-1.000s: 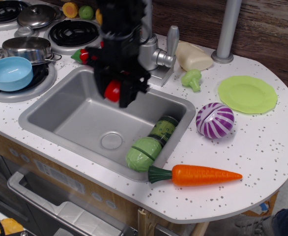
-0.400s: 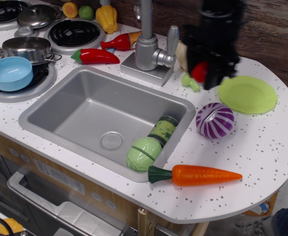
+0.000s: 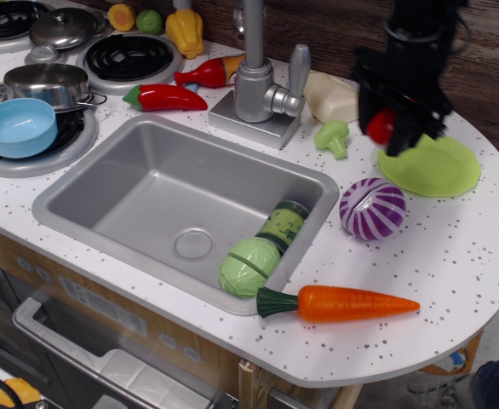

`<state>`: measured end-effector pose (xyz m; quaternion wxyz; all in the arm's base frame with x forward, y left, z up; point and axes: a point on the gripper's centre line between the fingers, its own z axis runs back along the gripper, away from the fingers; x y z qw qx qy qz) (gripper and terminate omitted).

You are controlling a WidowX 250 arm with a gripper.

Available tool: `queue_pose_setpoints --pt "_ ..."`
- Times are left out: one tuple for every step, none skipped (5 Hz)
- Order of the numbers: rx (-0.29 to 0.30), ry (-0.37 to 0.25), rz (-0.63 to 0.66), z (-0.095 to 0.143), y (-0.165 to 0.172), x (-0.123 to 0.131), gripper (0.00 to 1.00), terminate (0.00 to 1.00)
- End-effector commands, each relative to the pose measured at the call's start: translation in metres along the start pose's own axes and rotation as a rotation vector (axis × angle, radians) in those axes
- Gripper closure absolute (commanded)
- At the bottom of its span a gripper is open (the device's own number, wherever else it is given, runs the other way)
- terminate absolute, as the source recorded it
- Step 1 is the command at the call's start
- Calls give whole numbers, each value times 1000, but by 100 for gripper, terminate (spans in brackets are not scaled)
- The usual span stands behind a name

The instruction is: Put sushi on plate

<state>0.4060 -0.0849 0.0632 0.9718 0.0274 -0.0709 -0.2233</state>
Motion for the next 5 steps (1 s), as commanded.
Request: queue_pose_setpoints --pt "-9 -93 -12 8 0 27 100 0" --pt "6 -114 -7 -4 -7 39 100 0" --pt "9 -156 3 -11 -5 45 0 0" --pt "9 -156 3 -11 -5 45 0 0" --pt "9 -156 3 -11 -5 45 0 100"
